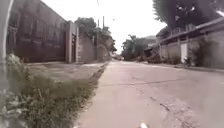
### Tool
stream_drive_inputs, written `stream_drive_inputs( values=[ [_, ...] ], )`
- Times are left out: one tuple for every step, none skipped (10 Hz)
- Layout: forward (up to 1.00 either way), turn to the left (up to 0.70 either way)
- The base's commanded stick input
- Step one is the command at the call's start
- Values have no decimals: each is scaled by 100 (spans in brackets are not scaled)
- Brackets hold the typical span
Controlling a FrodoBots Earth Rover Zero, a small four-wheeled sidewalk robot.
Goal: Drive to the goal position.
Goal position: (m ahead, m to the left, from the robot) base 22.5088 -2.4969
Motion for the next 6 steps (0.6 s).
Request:
stream_drive_inputs(
  values=[
    [70, 0],
    [70, 0],
    [70, -1],
    [70, -5],
    [70, -8],
    [70, -6]
  ],
)
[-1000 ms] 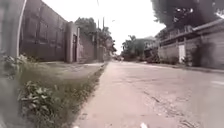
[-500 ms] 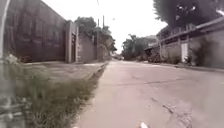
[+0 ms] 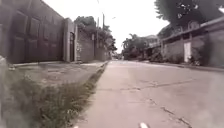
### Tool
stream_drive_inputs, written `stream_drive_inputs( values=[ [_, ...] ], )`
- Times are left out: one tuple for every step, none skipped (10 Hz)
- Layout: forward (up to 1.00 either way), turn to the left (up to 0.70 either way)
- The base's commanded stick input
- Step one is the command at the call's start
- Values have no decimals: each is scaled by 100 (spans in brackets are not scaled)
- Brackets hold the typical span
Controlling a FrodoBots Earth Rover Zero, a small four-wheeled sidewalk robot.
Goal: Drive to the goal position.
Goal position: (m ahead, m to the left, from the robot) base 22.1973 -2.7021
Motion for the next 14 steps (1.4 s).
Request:
stream_drive_inputs(
  values=[
    [70, 0],
    [70, 0],
    [70, 0],
    [70, 0],
    [70, 0],
    [70, 0],
    [70, -29],
    [70, -30],
    [70, -4],
    [70, 0],
    [70, 0],
    [70, 0],
    [70, 0],
    [70, 0]
  ],
)
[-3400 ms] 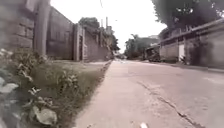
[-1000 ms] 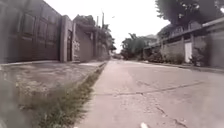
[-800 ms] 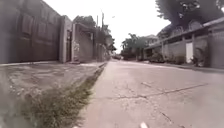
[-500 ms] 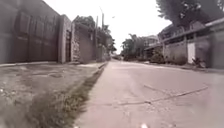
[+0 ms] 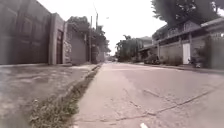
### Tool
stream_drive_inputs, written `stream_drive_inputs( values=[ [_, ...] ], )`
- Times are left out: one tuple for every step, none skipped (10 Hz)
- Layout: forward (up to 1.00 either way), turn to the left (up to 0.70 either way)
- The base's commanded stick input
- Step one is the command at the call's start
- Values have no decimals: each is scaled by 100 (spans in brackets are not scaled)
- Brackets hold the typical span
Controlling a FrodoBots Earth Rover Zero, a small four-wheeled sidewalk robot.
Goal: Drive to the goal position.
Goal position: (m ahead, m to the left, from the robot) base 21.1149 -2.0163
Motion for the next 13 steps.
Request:
stream_drive_inputs(
  values=[
    [70, 0],
    [70, 0],
    [70, 0],
    [70, 0],
    [70, 0],
    [70, 0],
    [70, 0],
    [70, 0],
    [70, 0],
    [70, 0],
    [70, 0],
    [70, 0],
    [70, 0]
  ],
)
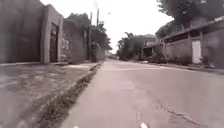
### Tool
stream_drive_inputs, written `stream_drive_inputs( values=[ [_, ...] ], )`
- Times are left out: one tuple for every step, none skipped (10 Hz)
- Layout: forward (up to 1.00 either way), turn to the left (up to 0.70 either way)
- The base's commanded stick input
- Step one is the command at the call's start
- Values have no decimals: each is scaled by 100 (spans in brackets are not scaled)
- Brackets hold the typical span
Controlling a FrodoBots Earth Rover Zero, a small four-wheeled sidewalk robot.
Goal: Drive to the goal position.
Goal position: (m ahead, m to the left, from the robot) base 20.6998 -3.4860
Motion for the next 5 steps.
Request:
stream_drive_inputs(
  values=[
    [70, 0],
    [70, 0],
    [70, 0],
    [70, 0],
    [70, 0]
  ],
)
